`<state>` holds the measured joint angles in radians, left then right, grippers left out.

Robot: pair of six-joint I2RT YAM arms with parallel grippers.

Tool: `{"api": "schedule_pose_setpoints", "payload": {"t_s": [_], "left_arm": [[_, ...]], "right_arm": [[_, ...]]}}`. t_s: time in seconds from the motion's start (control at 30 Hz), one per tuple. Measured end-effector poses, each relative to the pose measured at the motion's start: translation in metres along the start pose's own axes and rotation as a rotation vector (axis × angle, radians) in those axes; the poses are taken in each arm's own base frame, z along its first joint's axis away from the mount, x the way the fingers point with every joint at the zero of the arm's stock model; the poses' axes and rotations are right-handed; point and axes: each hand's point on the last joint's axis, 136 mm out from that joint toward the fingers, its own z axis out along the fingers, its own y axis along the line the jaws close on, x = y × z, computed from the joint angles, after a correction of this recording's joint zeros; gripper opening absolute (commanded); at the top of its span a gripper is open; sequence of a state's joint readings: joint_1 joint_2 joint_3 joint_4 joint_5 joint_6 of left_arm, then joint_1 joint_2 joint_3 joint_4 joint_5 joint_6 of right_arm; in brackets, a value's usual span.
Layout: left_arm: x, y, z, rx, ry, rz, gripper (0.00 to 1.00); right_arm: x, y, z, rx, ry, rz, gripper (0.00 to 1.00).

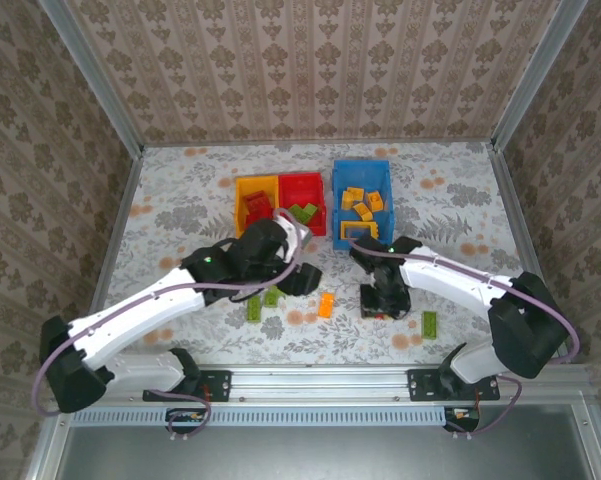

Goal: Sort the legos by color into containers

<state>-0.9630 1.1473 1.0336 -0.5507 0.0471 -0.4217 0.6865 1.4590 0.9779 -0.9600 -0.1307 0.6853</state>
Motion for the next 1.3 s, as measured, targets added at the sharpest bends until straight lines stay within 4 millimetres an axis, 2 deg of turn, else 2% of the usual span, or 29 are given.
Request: {"api": "schedule_pose_setpoints", "payload": {"t_s": [0.13,0.27,0.4,0.53,0.73,0.93,1.0,1.07,1.13,1.2,1.3], "left_arm": [[-0.025,0.050,-0.036,-0.170,-0.130,-0.133,0.73],[-0.038,0.103,-0.059,-0.309,-0.197,-0.292,0.72],[-0.033,0.148,-0.065,-0.402,-0.191,-0.435,0.72],[-0.026,0.172,-0.064,-0.431,-0.168,-0.529,0.71],[-0.026,0.175,-0.064,-0.415,-0.173,-0.567,0.71],[-0.027,0.173,-0.059,-0.390,-0.176,-0.566,0.71],[-0.026,0.173,-0.058,-0.386,-0.172,-0.566,0.71],[-0.024,0.173,-0.056,-0.383,-0.167,-0.567,0.71],[-0.022,0.172,-0.054,-0.378,-0.162,-0.568,0.72],[-0.019,0.172,-0.052,-0.372,-0.153,-0.569,0.72],[-0.012,0.171,-0.047,-0.361,-0.133,-0.574,0.72]], "right_arm": [[-0.059,0.072,-0.039,-0.135,-0.168,-0.113,0.24],[-0.117,0.135,-0.055,-0.224,-0.280,-0.175,0.23],[-0.168,0.182,-0.063,-0.271,-0.359,-0.208,0.24],[-0.212,0.214,-0.064,-0.280,-0.434,-0.226,0.24],[-0.262,0.242,-0.062,-0.290,-0.520,-0.236,0.24],[-0.306,0.252,-0.053,-0.310,-0.589,-0.234,0.25],[-0.321,0.255,-0.051,-0.322,-0.617,-0.232,0.32],[-0.334,0.257,-0.050,-0.338,-0.644,-0.228,0.47],[-0.342,0.258,-0.048,-0.352,-0.662,-0.227,0.58],[-0.346,0.257,-0.045,-0.353,-0.670,-0.233,0.62],[-0.345,0.253,-0.047,-0.341,-0.667,-0.248,0.62]]}}
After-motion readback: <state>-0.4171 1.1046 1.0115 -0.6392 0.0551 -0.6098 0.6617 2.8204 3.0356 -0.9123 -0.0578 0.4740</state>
